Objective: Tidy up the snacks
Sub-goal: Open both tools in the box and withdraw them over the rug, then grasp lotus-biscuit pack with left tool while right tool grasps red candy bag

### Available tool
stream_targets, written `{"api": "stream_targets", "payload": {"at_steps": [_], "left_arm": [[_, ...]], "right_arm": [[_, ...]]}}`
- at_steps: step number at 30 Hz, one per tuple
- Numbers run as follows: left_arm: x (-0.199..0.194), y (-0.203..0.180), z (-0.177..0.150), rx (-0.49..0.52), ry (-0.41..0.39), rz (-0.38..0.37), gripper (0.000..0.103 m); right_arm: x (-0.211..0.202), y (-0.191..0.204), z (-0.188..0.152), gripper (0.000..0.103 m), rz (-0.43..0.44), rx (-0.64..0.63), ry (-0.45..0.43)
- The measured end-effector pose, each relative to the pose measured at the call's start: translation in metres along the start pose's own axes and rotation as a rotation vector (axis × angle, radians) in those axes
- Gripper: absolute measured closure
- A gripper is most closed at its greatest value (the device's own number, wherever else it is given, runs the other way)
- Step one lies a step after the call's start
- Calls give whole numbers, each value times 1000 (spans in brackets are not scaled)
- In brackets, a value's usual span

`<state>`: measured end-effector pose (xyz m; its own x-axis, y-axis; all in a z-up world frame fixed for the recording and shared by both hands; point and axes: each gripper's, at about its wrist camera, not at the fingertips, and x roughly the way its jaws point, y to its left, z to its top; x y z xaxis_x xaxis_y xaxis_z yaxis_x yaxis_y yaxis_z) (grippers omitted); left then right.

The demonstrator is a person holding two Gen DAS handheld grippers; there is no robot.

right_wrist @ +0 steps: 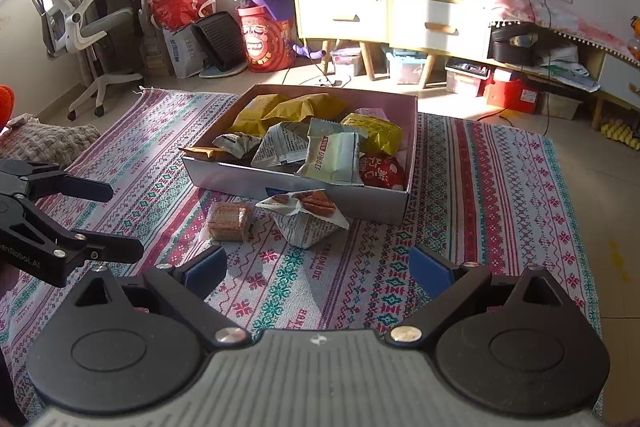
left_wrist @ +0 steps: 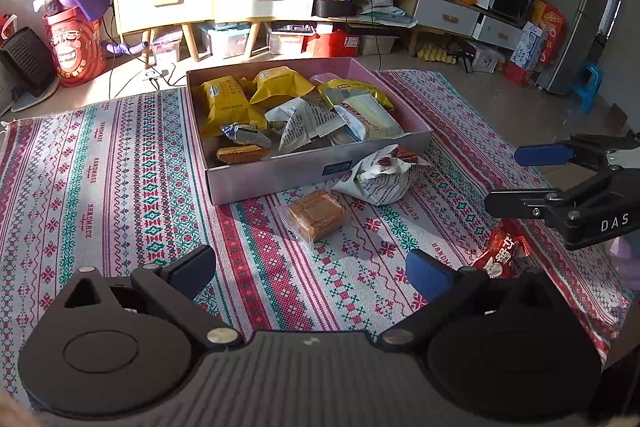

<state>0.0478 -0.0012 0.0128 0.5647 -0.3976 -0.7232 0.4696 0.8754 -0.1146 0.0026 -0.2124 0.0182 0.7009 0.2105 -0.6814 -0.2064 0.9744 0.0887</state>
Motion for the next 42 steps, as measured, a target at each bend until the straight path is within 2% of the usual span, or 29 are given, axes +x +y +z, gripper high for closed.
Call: {"api": "stream_targets", "payload": {"at_steps": [6, 10, 16, 27, 36, 42], "left_arm": [[0, -16, -11, 32, 25, -37, 0], [6, -34, -19, 89, 49, -68, 0], [19, -57, -33, 181, 94, -103, 0], [35, -78, -53, 268, 168, -153, 1], [39, -89, -60, 350, 185, -144, 22], [37, -90, -57, 351, 178, -143, 42]], "right_arm": [[-7, -6, -14, 5, -8, -1, 16], [-8, -10, -22, 5, -7, 4, 41], [-4, -10, -36, 5, -10, -17, 83], [13, -12, -50, 5, -28, -50, 159], [22, -5, -56, 7, -40, -102, 200], [26, -5, -56, 15, -50, -100, 211]]}}
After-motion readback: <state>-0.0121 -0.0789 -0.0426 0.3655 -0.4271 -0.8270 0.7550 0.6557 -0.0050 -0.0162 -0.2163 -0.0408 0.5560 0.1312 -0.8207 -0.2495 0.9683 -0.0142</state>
